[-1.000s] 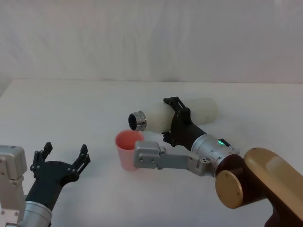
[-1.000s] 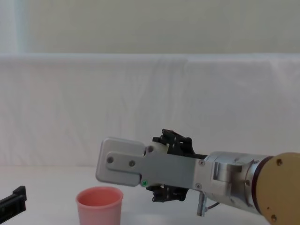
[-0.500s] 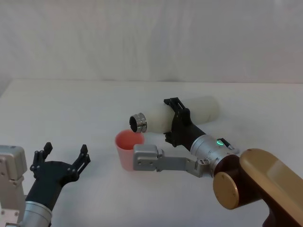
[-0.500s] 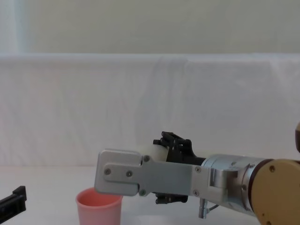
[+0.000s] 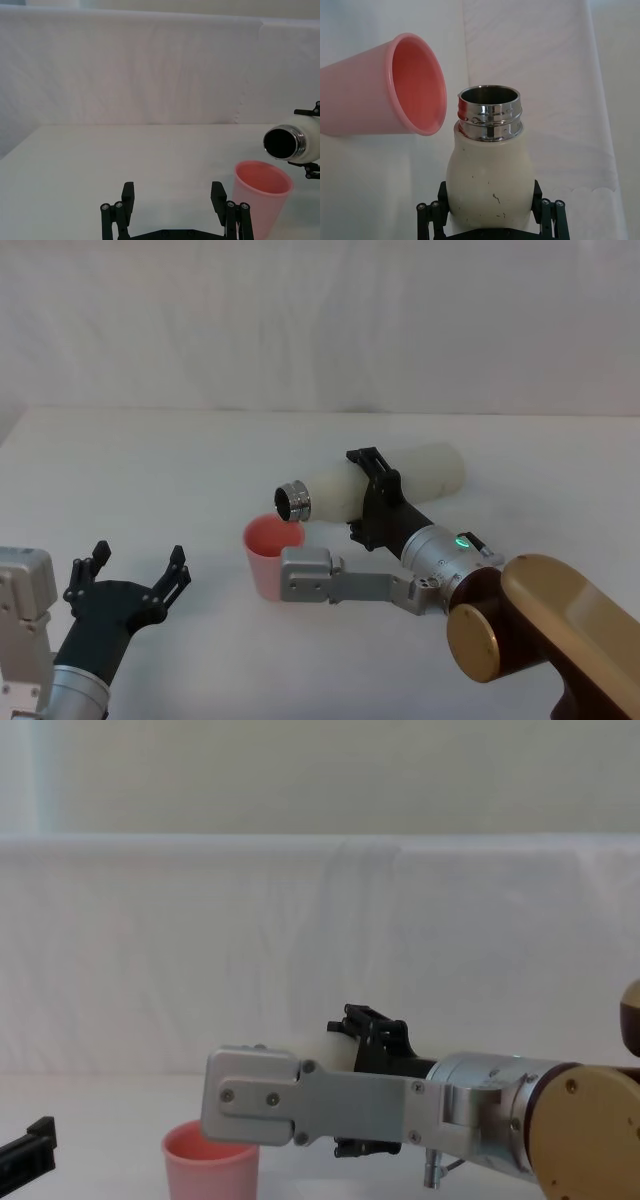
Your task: Grasp the thermos with one hand and pour water into the cup lid.
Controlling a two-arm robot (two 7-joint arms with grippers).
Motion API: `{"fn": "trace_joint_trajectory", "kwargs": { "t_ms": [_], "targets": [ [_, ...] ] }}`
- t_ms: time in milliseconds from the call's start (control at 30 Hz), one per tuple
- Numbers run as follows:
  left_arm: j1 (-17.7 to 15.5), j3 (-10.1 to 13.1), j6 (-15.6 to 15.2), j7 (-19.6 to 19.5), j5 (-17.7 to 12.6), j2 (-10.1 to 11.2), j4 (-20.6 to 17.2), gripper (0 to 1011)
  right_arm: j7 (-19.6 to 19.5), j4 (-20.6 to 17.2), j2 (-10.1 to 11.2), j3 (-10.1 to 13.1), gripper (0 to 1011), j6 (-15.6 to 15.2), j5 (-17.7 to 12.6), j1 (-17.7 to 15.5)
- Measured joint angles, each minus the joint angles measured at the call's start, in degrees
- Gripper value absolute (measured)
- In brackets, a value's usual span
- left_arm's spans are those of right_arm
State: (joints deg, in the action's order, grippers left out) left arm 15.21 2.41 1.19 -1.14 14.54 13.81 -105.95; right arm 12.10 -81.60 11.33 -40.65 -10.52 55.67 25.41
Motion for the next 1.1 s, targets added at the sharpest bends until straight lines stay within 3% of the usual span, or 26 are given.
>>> {"fn": "trace_joint_trajectory", "kwargs": {
  "t_ms": [1100],
  "targets": [
    [0.0, 0.0, 0.0, 0.0, 0.0, 0.0, 0.0, 1001, -0.4, 1.5, -0.7, -1.6, 960, -1.3, 4.1, 1.3]
  ]
}}
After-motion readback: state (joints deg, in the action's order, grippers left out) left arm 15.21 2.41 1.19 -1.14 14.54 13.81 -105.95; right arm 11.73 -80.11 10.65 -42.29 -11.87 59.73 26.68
